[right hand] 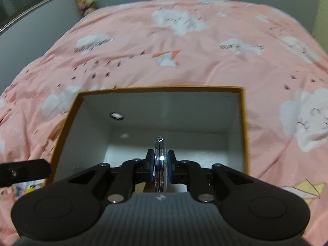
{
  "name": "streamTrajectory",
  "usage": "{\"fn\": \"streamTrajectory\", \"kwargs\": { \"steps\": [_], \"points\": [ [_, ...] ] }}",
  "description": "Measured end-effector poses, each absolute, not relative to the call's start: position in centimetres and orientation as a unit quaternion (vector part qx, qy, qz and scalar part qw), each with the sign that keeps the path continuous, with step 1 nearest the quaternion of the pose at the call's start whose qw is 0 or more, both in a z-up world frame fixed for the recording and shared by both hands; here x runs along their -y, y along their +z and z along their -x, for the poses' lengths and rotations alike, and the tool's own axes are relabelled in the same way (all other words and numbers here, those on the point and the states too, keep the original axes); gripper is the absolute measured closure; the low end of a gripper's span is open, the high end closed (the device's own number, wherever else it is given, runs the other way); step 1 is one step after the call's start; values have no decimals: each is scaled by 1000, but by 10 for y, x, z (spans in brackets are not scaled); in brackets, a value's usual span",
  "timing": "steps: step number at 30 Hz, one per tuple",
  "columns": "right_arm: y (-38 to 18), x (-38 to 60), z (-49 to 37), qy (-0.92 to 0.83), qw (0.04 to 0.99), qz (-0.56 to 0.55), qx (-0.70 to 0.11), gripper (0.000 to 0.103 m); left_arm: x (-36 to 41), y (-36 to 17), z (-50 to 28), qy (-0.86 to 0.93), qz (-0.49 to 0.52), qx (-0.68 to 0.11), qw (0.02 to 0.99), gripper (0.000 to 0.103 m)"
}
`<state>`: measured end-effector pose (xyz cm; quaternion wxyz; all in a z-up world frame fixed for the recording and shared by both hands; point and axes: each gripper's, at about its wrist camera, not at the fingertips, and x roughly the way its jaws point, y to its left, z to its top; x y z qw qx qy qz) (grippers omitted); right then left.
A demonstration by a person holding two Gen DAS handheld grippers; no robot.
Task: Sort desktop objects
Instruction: 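Open the left gripper off the gold box while the right presses the mirror upright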
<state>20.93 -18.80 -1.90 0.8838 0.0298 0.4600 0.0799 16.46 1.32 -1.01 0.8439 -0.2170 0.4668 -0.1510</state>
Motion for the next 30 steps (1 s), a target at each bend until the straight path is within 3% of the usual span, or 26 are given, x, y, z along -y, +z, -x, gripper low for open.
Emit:
{"fn": "streamTrajectory", "kwargs": {
  "steps": [5,19,30],
  "points": [
    [-30,178,-204,119,863,-10,-490,88,-17,-15,-161,-131,208,-462,852,39],
    [-36,199,-174,129,834,-89,-529,87,-17,-21,-145,-121,197,-465,854,39],
    [-46,188,-168,147,853,-54,-498,72,-23,-26,-125,-118,186,-465,857,39]
  ]
}}
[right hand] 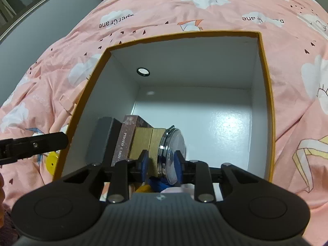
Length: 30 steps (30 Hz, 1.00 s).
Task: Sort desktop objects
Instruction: 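Open the left gripper off the gold box while the right presses the mirror upright, then move both grippers out of the white box back to the item pile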
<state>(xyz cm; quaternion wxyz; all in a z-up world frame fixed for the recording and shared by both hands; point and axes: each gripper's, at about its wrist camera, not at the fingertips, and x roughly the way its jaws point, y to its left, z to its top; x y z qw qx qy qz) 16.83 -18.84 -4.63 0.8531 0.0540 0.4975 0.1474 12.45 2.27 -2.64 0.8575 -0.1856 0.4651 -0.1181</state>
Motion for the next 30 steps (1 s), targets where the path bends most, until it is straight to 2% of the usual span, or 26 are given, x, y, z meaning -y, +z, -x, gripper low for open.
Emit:
{"fn": "streamTrajectory", "kwargs": {
  "steps": [3,11,22,30],
  "points": [
    [-51,186,-167,144,852,-49,-500,68,-25,-27,-123,-118,190,-465,856,39],
    [-50,190,-170,155,838,-56,-521,70,-25,-26,-124,-130,201,-470,849,39],
    [-6,200,-138,153,875,-38,-458,69,-21,-19,-100,-133,159,-464,861,39],
    [12,209,-95,149,884,-24,-442,69,-15,-17,-79,-150,132,-474,857,39]
  ]
}}
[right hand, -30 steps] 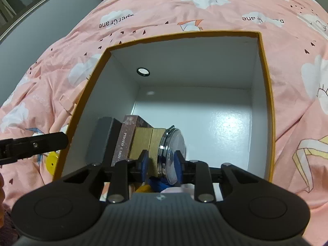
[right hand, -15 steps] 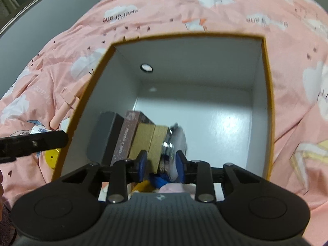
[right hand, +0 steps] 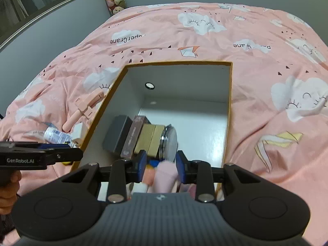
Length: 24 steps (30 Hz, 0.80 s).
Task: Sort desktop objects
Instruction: 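Move both grippers out of the white box back to the item pile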
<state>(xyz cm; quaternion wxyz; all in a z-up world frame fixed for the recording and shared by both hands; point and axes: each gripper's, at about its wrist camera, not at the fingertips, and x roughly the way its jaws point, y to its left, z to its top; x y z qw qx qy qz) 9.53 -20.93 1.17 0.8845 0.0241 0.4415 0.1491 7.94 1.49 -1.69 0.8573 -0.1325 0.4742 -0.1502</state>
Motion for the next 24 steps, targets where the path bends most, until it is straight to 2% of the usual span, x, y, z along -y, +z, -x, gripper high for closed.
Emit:
{"fn": "streamTrajectory", "kwargs": {
  "steps": [10,13,15,18,24],
  "points": [
    [8,180,-67,187,880,3,-436,68,-8,-11,-51,-134,74,-466,871,39],
    [7,168,-65,205,876,3,-436,67,-10,-10,-46,-129,73,-462,874,39],
    [7,160,-64,215,876,8,-433,61,-12,-9,-43,-125,75,-458,877,39],
    [10,147,-62,229,877,20,-422,59,-18,-6,-40,-117,81,-451,881,39],
    [15,118,-66,264,870,54,-412,58,-32,-4,-38,-93,93,-441,888,42]
  ]
}}
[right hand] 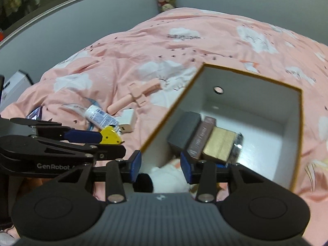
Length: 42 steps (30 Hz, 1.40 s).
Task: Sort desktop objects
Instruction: 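Move both grippers out of the white box back to the item pile, then grasp the white Vaseline tube with the left gripper while the right grasps the white charger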
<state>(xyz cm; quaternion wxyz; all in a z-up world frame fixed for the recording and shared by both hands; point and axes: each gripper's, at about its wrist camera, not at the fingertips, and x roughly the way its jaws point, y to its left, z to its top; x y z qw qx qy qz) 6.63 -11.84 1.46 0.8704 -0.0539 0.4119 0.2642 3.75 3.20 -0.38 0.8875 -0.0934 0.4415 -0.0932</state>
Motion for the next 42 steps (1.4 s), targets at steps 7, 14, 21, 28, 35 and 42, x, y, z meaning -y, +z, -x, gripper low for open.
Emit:
{"fn": "streamTrajectory", "kwargs": {
  "steps": [7,14,21,28,35,42],
  "points": [
    [18,82,-80,292,865,109,-392,58,-58,-3,-44,-48,107,-453,884,42],
    [14,46,-106,322,850,129,-396,58,-90,-4,-55,-8,118,-461,879,42],
    [-3,17,-134,325,828,150,-431,59,-114,-12,-68,26,133,-474,870,42],
    [-27,-2,-170,299,813,162,-473,60,-112,-32,-77,47,128,-494,859,42],
    [-46,-19,-195,306,790,165,-506,60,-116,-48,-87,50,126,-517,845,42],
    [-60,-38,-215,313,767,133,-543,60,-141,-57,-88,53,171,-525,832,44]
  ]
}}
